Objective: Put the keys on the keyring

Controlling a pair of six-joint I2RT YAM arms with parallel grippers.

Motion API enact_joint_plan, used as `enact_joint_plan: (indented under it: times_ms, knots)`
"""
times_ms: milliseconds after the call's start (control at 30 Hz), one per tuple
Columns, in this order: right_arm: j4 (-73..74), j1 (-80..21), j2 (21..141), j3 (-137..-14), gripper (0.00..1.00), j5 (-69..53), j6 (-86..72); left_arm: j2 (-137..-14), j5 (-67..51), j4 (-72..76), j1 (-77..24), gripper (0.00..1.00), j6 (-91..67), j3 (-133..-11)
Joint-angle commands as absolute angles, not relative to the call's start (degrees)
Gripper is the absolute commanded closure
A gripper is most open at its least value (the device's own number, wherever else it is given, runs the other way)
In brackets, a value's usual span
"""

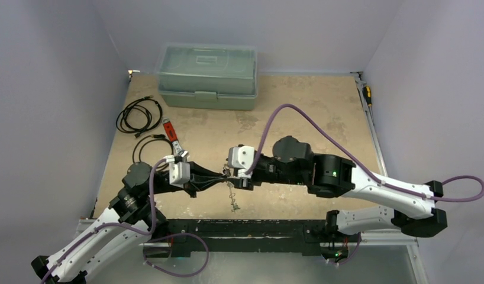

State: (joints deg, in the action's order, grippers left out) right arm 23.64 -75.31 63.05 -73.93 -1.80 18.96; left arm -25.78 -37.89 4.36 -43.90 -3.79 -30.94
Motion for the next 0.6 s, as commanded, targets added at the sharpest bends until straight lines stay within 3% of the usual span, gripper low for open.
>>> enact_joint_plan:
  times_ms: [0, 67, 300, 567]
  knots:
    - [34.5, -75.4, 67.4, -80.7, 0.49, 2.3, 21.0, -26.8, -36.9, 5.7, -43.9, 1.00, -2.9, -34.0]
    - [36.3, -75.4, 68.5, -82.0, 0.57, 3.3, 21.3, -27.1, -36.8, 5.4, -43.9, 1.00, -2.8, -34.1]
    - [38.6, -75.4, 70.6, -84.5, 0.67, 2.7, 22.2, -27.5, -36.8, 5.3, -43.9, 1.00, -2.6, -33.9]
    - [38.2, -75.4, 71.6, -85.0, 0.68, 1.9, 23.0, -27.8, -36.9, 5.4, -43.9, 1.00, -2.7, -33.9]
